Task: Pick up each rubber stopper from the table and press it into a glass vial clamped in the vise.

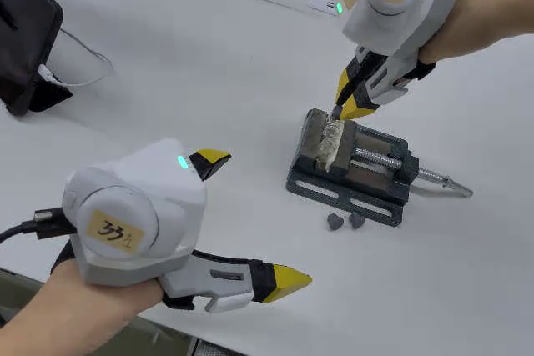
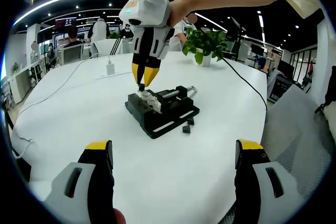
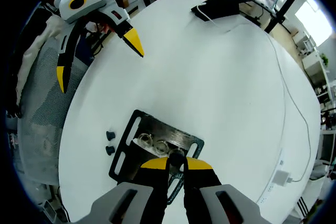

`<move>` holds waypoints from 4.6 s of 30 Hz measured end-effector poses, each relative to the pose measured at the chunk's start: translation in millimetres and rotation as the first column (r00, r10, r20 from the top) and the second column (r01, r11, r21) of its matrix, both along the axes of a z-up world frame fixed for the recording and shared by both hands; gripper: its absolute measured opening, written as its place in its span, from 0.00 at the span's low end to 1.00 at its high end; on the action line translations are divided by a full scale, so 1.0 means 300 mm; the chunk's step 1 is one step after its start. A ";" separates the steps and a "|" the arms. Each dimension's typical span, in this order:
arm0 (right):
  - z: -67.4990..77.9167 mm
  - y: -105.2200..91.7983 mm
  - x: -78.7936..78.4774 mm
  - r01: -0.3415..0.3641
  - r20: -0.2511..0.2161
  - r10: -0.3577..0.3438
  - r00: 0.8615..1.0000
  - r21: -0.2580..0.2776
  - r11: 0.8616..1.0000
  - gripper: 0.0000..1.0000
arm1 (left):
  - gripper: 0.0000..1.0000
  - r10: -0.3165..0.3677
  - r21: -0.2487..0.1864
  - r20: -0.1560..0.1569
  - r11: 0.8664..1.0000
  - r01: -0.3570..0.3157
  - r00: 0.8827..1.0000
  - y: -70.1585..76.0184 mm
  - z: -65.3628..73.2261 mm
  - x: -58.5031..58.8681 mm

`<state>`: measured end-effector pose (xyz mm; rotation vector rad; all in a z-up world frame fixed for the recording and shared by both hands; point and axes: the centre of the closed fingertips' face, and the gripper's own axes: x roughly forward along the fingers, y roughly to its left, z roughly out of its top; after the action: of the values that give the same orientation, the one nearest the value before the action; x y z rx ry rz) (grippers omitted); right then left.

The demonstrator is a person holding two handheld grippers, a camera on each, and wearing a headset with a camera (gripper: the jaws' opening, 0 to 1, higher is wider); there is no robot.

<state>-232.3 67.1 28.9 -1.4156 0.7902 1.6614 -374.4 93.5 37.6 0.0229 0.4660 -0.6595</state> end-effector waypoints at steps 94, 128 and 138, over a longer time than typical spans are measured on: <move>0.064 -0.001 0.006 0.211 -0.060 -0.211 0.976 -0.010 0.977 0.08 | 0.96 -0.011 -0.018 0.004 1.000 0.011 1.000 -0.008 0.008 0.030; 0.014 0.006 0.004 0.199 -0.096 -0.200 0.975 -0.020 0.980 0.00 | 0.96 -0.013 -0.022 -0.020 1.000 0.013 1.000 -0.013 -0.019 0.024; 0.008 0.007 0.001 0.163 -0.069 -0.164 0.984 -0.015 0.987 0.00 | 0.95 -0.011 -0.029 -0.024 1.000 0.010 1.000 -0.016 -0.025 0.029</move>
<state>-231.9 69.2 31.4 -1.2685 0.9296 1.5898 -365.5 88.6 30.0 -0.0099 0.4803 -0.6775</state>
